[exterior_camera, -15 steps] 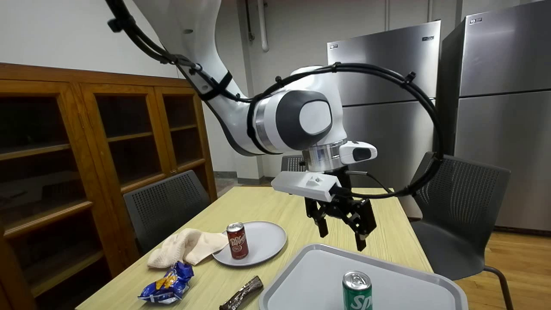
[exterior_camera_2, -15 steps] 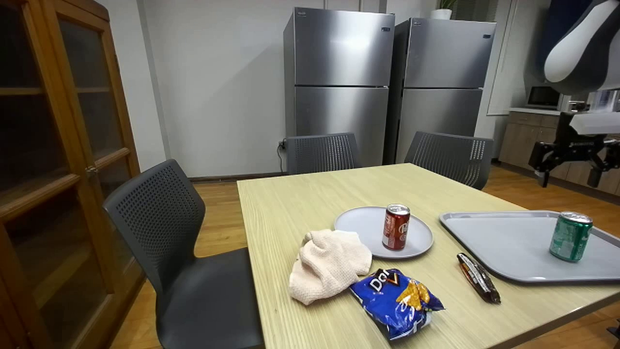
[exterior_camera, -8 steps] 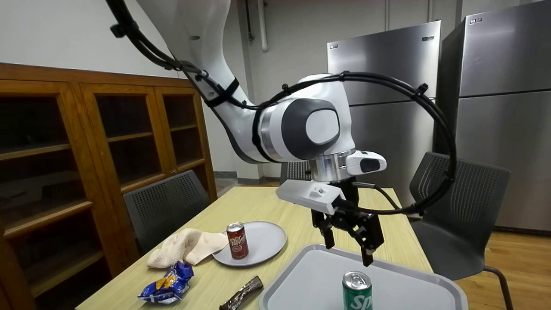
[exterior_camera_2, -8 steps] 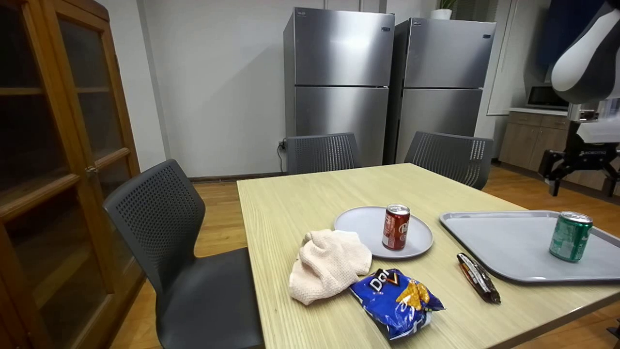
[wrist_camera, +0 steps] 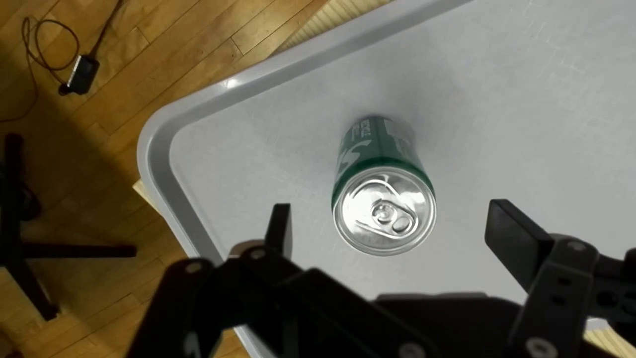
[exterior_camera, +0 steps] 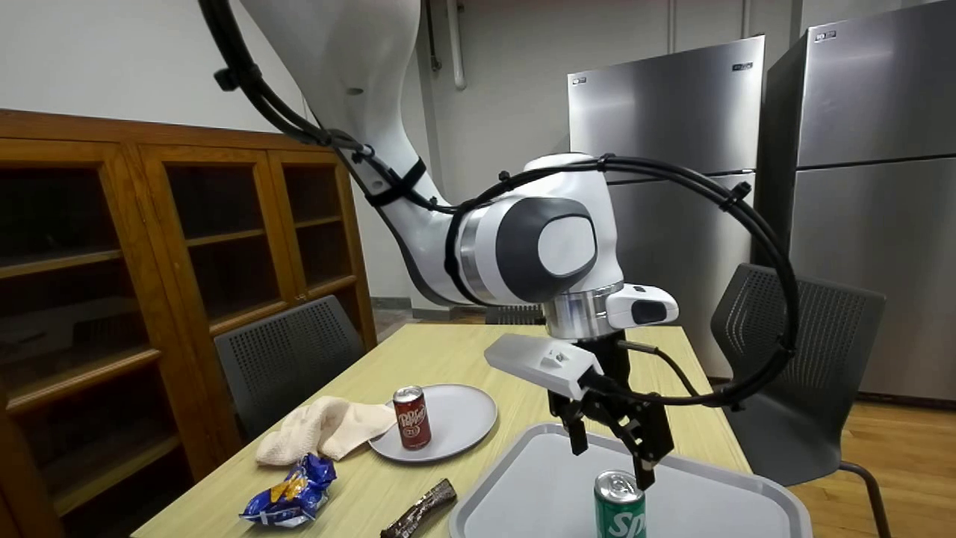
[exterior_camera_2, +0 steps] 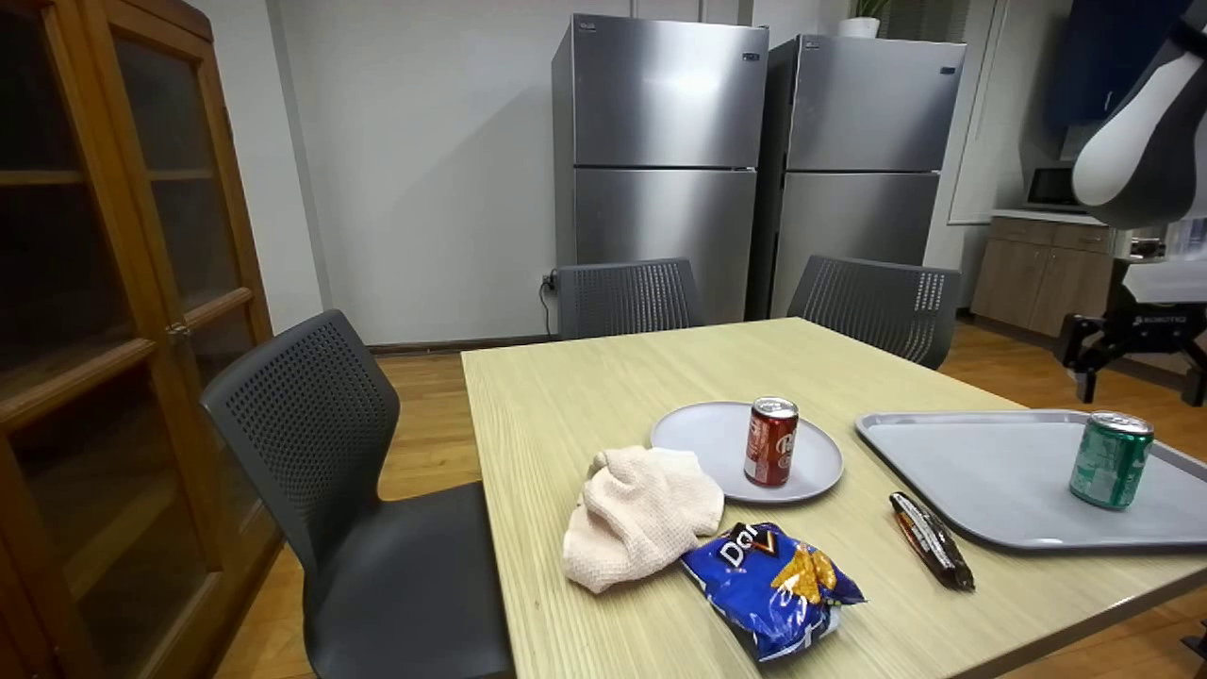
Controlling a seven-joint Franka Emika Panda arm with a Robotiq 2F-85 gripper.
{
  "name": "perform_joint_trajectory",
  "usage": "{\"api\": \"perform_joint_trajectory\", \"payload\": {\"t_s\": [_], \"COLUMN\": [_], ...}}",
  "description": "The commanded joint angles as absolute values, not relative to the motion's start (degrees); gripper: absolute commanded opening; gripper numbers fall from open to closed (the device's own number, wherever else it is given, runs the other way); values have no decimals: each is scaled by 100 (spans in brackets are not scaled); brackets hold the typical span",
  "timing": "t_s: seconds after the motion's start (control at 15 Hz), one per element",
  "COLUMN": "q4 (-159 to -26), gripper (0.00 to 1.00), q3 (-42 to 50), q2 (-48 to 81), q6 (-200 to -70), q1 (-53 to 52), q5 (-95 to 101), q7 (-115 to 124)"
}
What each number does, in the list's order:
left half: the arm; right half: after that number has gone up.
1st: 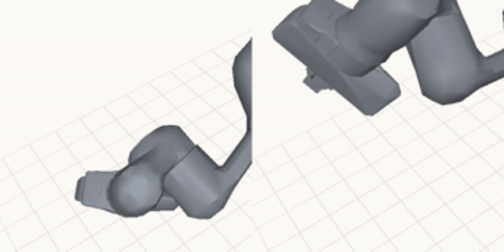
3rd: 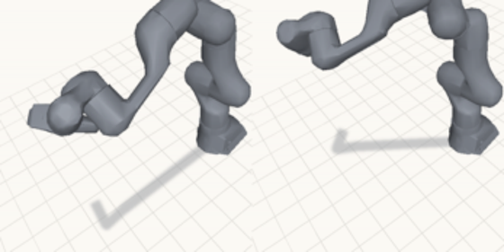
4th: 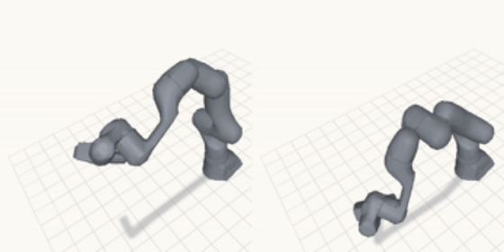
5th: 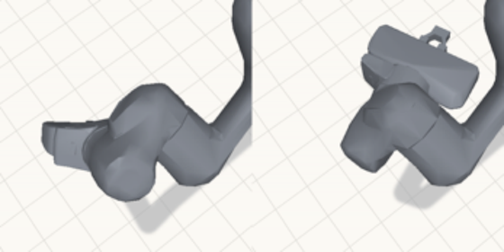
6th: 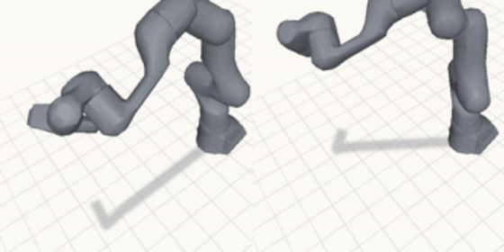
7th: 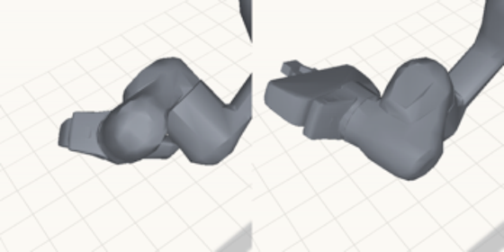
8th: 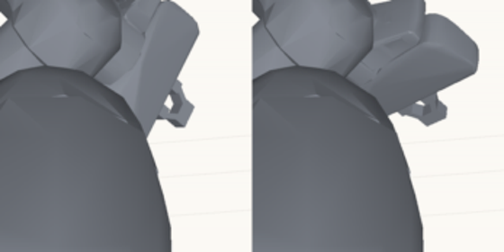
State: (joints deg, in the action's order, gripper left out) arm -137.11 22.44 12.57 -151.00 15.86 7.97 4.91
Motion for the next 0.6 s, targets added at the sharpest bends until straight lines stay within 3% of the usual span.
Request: {"api": "perform_joint_trajectory", "payload": {"t_s": [0.0, 0.53], "q4": [-13601, -13447], "gripper": [100, 100], "q3": [2235, 2221], "q2": [1475, 1819], "q6": [-15200, -15353], "q1": [1617, 1612], "q5": [836, 731], "q7": [678, 716]}}
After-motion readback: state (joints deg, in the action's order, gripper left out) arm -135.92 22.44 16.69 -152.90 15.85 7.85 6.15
